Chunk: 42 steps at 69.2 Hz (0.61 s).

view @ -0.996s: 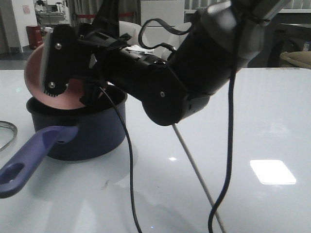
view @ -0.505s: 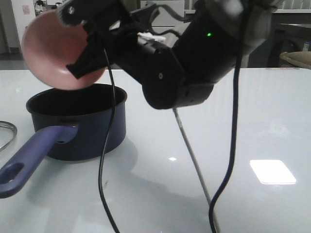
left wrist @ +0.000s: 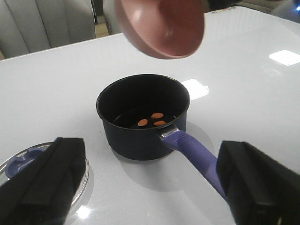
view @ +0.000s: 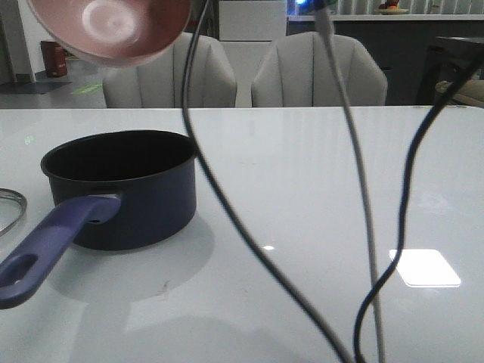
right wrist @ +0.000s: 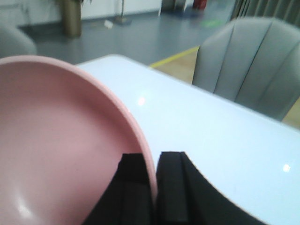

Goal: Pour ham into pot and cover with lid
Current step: 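Carry the empty pink bowl back and lower it onto the table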

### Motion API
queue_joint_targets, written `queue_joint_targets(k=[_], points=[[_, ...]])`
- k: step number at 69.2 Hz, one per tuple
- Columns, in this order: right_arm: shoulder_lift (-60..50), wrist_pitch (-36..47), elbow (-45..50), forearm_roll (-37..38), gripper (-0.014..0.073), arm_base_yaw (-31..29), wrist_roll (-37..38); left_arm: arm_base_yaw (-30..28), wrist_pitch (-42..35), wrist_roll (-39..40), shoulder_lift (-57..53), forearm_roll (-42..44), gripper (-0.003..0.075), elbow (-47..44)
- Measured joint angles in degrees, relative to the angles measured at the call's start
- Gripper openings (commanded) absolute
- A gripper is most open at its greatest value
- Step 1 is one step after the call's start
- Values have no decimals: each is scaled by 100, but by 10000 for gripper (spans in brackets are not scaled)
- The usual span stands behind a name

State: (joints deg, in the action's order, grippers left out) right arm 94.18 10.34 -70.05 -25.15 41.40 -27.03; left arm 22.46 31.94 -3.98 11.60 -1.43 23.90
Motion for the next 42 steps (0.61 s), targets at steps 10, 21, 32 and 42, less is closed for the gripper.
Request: queue_joint_targets(k=[10, 21, 32, 42], points=[[-470, -1472, 0, 0, 135, -677, 0, 0, 0, 0, 0, 0, 606, 0], [-619, -2767, 0, 0, 135, -1650, 35, 0, 0, 0, 0, 0, 606, 0], [-619, -3753, 0, 23, 135, -2561, 230, 0, 0, 0, 0, 0, 606, 0], [-607, -4378, 0, 92, 135, -3315, 363, 0, 0, 0, 0, 0, 606, 0]])
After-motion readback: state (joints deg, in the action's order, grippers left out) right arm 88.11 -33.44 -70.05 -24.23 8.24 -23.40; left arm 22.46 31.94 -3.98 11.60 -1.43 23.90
